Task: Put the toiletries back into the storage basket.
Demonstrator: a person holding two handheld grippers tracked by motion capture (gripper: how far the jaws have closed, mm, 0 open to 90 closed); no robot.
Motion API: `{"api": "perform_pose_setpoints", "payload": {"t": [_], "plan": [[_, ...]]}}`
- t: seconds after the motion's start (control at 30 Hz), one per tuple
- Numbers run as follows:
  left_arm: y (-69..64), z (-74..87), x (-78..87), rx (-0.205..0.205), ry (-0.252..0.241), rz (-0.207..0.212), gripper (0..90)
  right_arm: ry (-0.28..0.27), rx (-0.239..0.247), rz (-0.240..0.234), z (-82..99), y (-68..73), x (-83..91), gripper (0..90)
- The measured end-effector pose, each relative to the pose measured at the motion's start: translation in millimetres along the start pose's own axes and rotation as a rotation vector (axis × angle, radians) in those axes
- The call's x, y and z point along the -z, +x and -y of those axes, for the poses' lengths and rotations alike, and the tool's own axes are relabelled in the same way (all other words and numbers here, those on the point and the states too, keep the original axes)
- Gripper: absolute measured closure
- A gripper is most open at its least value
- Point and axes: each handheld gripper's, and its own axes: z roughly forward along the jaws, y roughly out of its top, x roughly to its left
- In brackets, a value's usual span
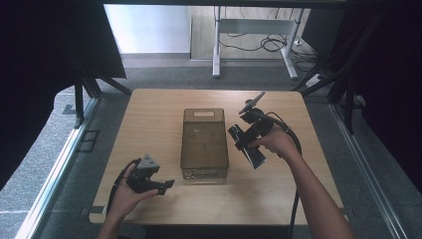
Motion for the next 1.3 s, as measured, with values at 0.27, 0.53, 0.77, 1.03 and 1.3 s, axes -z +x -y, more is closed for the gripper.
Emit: {"api": "perform_pose_setpoints", "payload": {"t": [0.27,0.53,0.77,1.03,1.3], "plan": [[-0.2,-0.3,-2.0,-0.014,0.007,0.006,21.3,-0.003,-0.015,-0.018,-15.4,6.0,-1.7,46.0],[1.2,0.3,-1.7,-0.007,0.000,0.008,21.3,0.004,-0.017,-0.029,-32.4,15.1,-5.8,46.1],[0.9,0.0,-0.7,-0.009,-0.002,0.009,21.3,0.007,-0.015,-0.037,-42.2,19.4,-10.0,46.1],[1.5,0.2,0.2,-0.002,0.001,0.009,21.3,0.010,-0.040,-0.047,-50.0,22.0,-14.6,46.1],[0.9,0.2,-0.5,-0.003,-0.002,0.010,21.3,0.007,-0.067,-0.057,-57.9,24.6,-17.1,46.1]]}}
